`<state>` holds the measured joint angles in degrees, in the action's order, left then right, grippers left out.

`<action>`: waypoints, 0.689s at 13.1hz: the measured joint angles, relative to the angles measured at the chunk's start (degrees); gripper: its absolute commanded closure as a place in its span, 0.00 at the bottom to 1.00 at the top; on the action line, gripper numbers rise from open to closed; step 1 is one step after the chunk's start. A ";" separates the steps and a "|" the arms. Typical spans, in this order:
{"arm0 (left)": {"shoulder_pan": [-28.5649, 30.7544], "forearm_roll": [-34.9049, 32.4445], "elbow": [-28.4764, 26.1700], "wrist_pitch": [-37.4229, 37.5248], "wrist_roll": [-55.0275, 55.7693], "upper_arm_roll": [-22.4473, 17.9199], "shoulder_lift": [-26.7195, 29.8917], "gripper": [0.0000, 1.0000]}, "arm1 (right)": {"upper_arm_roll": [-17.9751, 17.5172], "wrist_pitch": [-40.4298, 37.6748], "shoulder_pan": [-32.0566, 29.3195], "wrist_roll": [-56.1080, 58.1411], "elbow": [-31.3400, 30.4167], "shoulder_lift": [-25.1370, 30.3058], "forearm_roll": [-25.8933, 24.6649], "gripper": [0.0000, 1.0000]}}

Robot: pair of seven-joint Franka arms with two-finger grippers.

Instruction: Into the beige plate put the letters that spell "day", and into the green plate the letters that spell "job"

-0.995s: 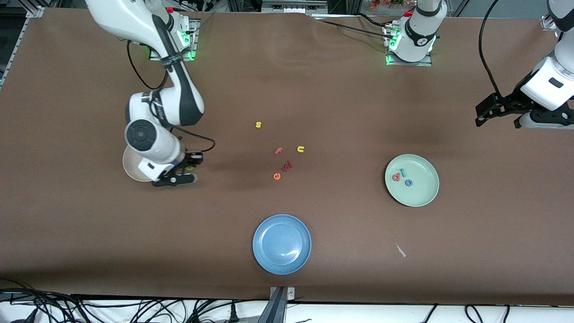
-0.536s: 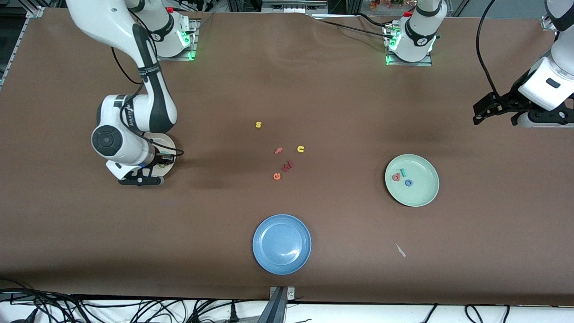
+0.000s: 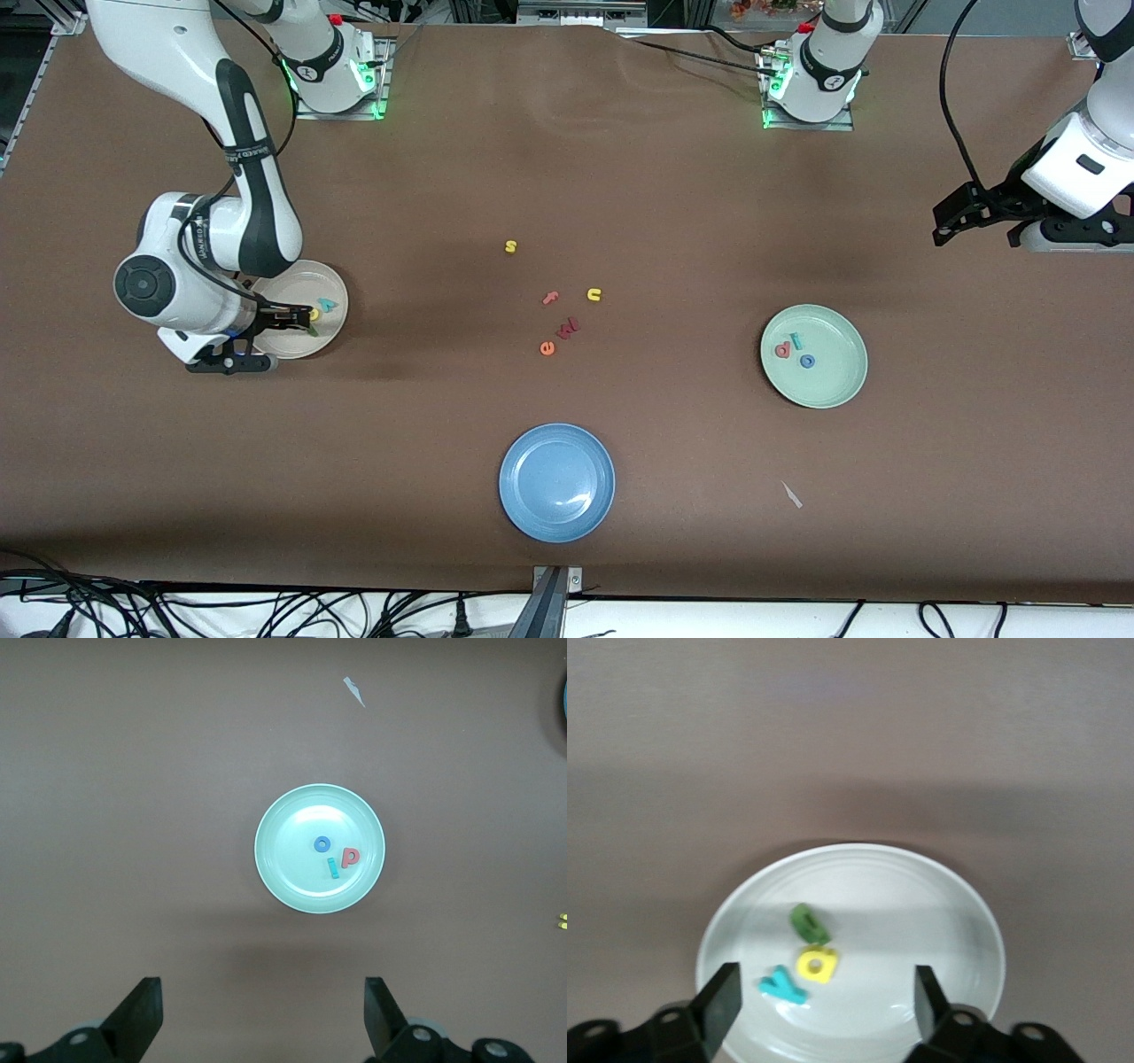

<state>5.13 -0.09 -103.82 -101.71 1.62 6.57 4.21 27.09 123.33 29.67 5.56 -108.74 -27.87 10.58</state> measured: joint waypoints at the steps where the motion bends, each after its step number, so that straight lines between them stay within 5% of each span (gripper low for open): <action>1: -0.01 0.00 0.00 0.00 0.00 0.18 -0.09 0.00 | -0.16 -1.37 0.55 -0.51 1.04 0.01 0.00 0.00; 9: -0.05 0.01 0.00 0.00 0.00 0.36 -0.22 0.00 | -0.34 -14.58 3.92 -5.96 10.40 0.10 0.01 0.00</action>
<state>5.09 -0.08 -103.81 -101.71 1.62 6.93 3.99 26.75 108.75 33.58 -0.40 -98.34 -27.77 10.58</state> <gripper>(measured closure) 0.000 0.000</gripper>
